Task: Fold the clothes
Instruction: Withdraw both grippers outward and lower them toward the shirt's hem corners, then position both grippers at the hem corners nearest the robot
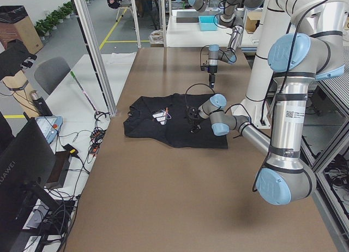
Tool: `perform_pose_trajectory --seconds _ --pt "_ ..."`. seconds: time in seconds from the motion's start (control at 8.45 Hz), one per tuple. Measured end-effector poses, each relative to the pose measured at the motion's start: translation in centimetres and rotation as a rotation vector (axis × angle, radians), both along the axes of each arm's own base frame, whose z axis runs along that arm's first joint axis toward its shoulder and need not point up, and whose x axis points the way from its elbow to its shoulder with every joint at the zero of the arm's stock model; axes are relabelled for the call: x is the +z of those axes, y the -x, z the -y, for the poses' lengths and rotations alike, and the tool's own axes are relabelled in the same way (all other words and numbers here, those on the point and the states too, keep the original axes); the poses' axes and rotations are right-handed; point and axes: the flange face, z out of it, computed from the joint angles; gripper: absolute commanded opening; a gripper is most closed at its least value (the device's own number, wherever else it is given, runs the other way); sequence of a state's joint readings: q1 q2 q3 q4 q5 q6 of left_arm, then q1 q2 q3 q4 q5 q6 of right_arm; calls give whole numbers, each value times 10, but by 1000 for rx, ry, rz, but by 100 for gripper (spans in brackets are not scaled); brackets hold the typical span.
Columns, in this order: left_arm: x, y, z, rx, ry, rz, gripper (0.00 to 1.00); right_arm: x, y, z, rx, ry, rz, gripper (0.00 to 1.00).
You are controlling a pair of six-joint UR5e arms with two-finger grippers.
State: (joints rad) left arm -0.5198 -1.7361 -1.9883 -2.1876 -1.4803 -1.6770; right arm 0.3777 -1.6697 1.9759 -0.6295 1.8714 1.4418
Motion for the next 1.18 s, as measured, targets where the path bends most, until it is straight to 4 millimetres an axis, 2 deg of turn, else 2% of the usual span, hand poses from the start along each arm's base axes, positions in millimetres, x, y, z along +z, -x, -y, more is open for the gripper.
perform_pose_trajectory --seconds 0.24,0.59,0.95,1.18 --pt "-2 -6 -6 14 -11 3 100 6 11 -18 -33 4 -3 94" --pt "-3 -6 -7 26 -32 15 100 8 41 -46 -27 -27 -13 94" --pt "-4 -5 -7 28 -41 17 100 10 70 -49 -21 -37 -18 94" --pt "-5 -5 -7 31 -44 18 100 11 73 -47 -17 -37 -20 94"
